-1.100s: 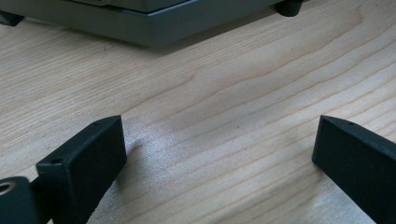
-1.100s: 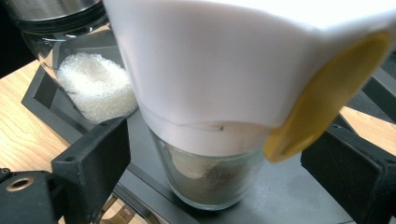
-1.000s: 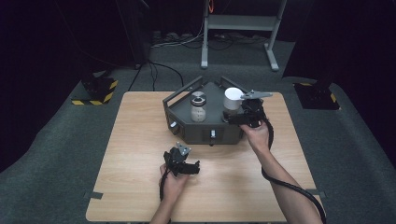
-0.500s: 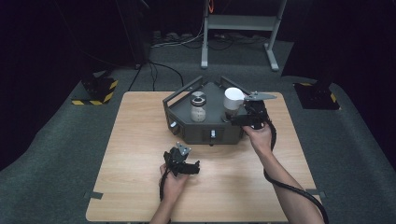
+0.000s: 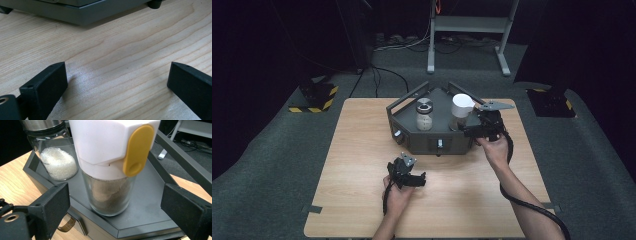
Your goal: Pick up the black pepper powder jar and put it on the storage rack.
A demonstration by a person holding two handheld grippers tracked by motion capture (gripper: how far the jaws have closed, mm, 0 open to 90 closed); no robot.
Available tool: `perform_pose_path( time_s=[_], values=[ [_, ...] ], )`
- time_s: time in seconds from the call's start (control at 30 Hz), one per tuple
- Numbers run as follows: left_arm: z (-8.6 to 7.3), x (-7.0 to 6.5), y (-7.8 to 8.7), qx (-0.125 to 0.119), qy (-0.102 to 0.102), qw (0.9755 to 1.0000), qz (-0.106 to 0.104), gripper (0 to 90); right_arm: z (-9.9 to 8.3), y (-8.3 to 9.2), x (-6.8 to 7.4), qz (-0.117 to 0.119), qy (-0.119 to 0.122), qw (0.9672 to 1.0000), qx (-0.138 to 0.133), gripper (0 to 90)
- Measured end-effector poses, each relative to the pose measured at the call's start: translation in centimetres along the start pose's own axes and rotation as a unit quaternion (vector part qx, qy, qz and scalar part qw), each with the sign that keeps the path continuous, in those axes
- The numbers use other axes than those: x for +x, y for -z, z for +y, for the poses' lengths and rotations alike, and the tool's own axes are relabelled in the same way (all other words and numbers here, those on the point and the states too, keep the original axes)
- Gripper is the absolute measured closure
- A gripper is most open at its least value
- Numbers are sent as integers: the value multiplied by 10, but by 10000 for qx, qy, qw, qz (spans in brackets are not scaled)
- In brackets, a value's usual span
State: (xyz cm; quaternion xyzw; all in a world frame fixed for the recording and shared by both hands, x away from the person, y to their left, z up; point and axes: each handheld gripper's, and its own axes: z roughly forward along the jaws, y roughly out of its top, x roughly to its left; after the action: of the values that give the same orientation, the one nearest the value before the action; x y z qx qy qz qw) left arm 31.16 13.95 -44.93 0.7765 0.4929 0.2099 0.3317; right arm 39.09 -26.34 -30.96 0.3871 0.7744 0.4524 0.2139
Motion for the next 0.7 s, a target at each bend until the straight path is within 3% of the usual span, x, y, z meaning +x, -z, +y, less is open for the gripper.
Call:
perform_pose_path(
  time_s=[0.7],
  values=[
    [0, 0, 0, 8, -9, 10000, -1, 30, -18, 11, -5, -55, -124, 9999, 32, 97]
  ],
)
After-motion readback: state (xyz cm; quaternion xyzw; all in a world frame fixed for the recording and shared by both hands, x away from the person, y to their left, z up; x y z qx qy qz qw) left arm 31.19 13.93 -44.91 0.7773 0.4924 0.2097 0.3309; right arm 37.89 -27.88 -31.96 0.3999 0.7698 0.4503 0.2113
